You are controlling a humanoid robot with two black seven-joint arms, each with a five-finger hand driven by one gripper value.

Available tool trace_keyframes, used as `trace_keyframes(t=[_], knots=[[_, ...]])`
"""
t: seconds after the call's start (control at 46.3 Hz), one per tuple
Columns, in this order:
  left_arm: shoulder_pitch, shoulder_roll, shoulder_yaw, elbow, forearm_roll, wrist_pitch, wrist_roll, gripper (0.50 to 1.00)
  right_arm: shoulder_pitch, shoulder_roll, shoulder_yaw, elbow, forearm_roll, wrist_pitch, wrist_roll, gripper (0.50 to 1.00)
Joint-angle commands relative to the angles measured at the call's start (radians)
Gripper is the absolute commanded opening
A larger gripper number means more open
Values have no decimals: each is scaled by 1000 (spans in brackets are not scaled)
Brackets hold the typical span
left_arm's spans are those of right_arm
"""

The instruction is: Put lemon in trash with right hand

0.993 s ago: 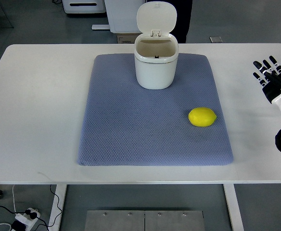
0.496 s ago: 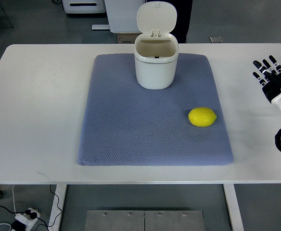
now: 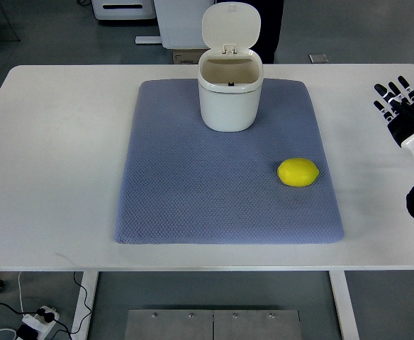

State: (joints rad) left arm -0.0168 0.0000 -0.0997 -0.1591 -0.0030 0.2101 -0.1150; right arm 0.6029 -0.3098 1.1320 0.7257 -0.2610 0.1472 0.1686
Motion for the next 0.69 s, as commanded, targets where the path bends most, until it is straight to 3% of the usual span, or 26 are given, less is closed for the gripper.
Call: trace_keyframes(t=[0.0,0.669], knots=[[0,0,0,0,0,0,0,1000,5,1,0,0,0,0,0,1000],[0,0,0,0,0,0,0,1000,28,-41,-52,1,2,2,0,1000]])
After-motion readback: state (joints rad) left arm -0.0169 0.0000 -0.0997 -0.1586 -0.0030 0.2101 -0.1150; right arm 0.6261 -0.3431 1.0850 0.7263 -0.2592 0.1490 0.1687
